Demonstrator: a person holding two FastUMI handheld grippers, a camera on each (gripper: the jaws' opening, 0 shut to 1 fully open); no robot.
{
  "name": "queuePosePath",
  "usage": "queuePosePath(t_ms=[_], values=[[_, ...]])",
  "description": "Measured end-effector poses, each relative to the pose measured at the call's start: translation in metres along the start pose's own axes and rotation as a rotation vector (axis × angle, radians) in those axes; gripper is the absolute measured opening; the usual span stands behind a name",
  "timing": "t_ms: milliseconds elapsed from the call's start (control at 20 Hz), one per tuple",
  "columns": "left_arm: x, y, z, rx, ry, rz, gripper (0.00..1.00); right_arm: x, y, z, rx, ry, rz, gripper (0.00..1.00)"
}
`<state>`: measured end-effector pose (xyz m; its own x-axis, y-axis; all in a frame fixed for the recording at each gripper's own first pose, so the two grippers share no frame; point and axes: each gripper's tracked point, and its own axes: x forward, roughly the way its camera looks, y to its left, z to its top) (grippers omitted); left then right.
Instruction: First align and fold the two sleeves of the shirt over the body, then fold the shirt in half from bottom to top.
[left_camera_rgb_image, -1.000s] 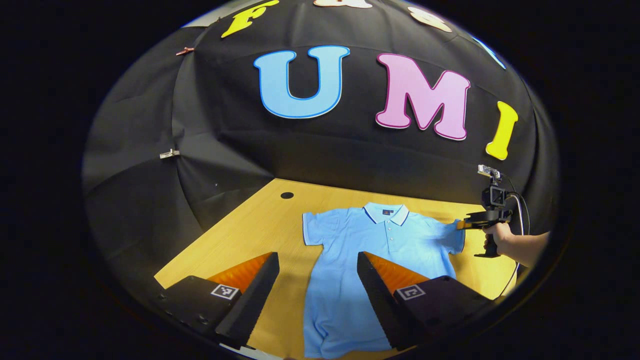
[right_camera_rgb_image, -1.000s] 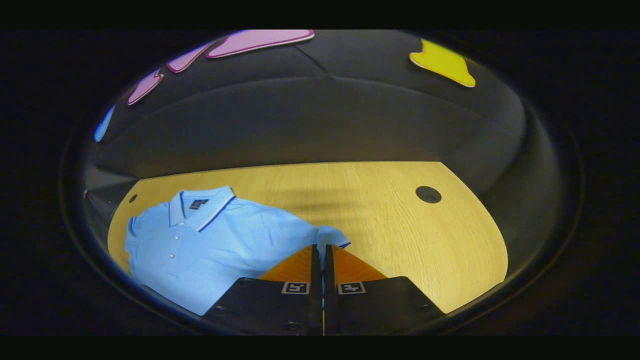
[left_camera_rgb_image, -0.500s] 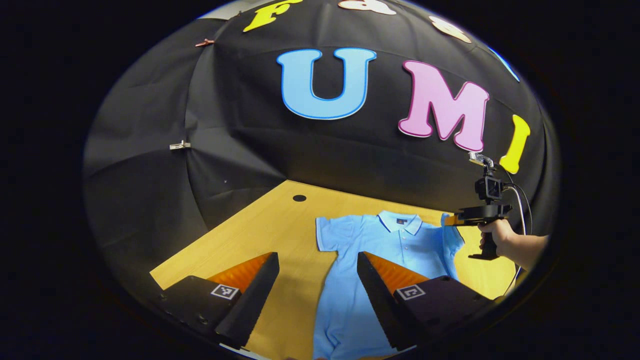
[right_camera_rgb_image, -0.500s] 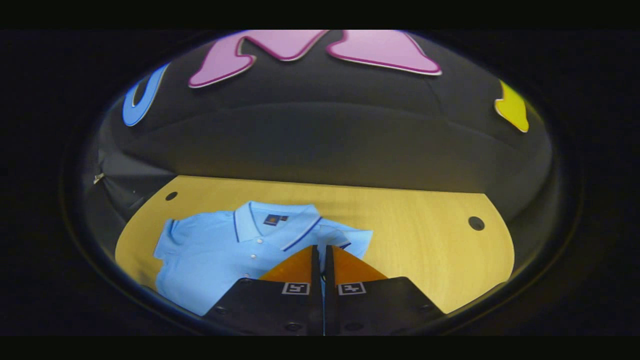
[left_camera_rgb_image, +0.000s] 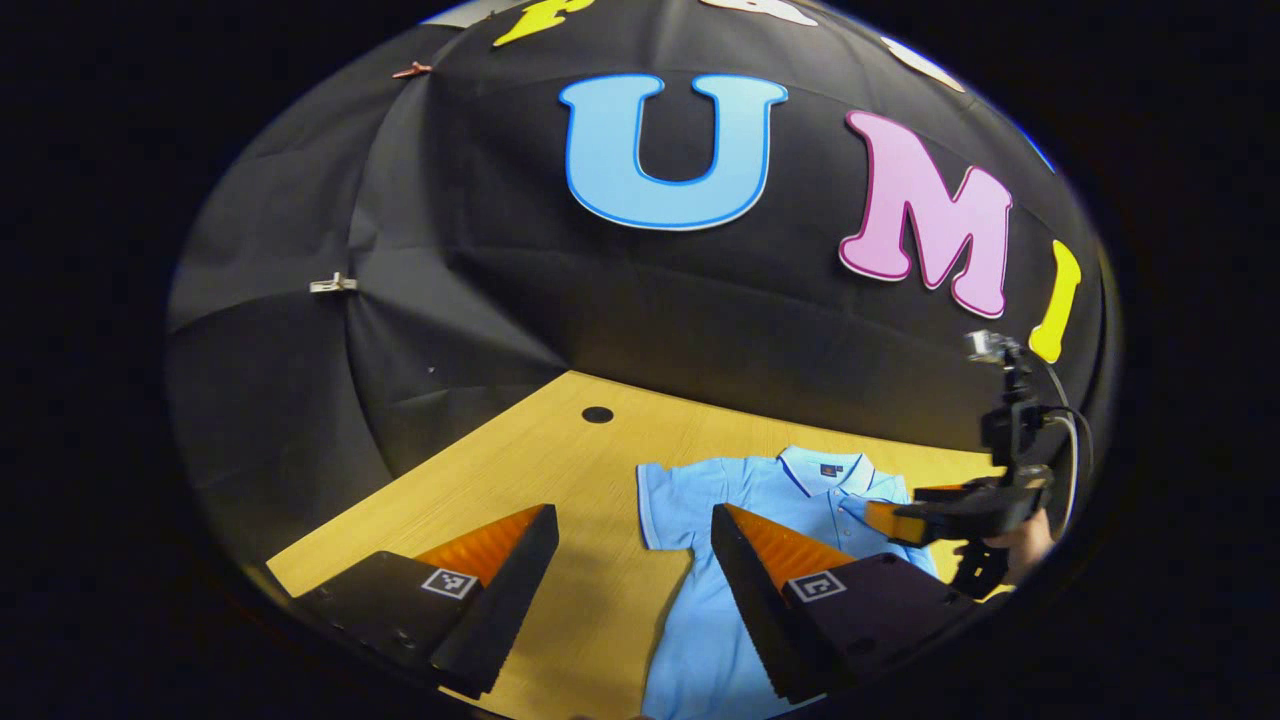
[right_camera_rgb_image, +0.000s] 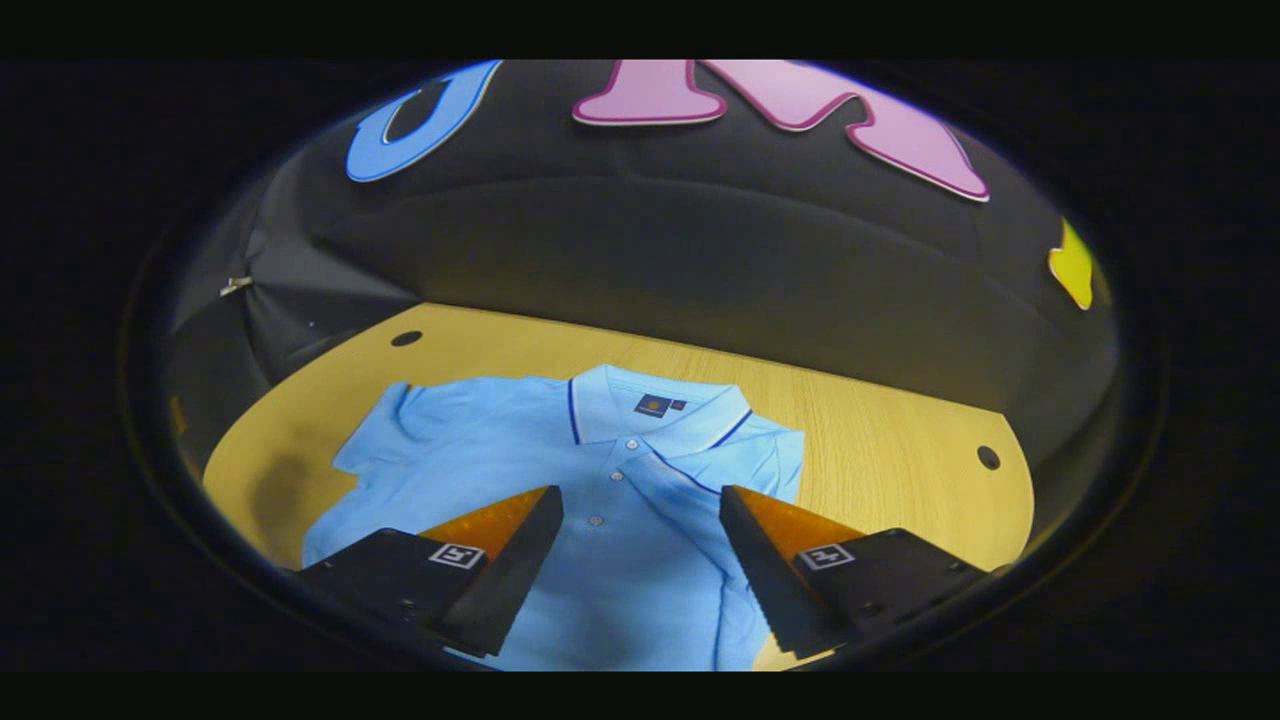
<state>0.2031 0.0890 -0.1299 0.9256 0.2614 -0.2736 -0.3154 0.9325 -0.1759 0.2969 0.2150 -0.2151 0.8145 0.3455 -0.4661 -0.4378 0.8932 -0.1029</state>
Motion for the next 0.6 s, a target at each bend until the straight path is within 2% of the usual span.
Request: queuePosePath(t_ms=[250,450,600], values=[[0.087,-0.02,-0.016,0.033,0.082,-0.074,0.97,-0.047,-0.056,-0.027,0.027,-0.037,-0.062,0.98],[0.161,-0.025,-0.029,0.014,0.141,-0.075,0.97,-0.08,-0.097,-0.042,0.09,-0.072,-0.108,0.96],[0.204,-0.02,-0.049,0.045,0.216,-0.055,0.97,-0.101,-0.126,-0.053,0.098,-0.093,-0.155,0.98]])
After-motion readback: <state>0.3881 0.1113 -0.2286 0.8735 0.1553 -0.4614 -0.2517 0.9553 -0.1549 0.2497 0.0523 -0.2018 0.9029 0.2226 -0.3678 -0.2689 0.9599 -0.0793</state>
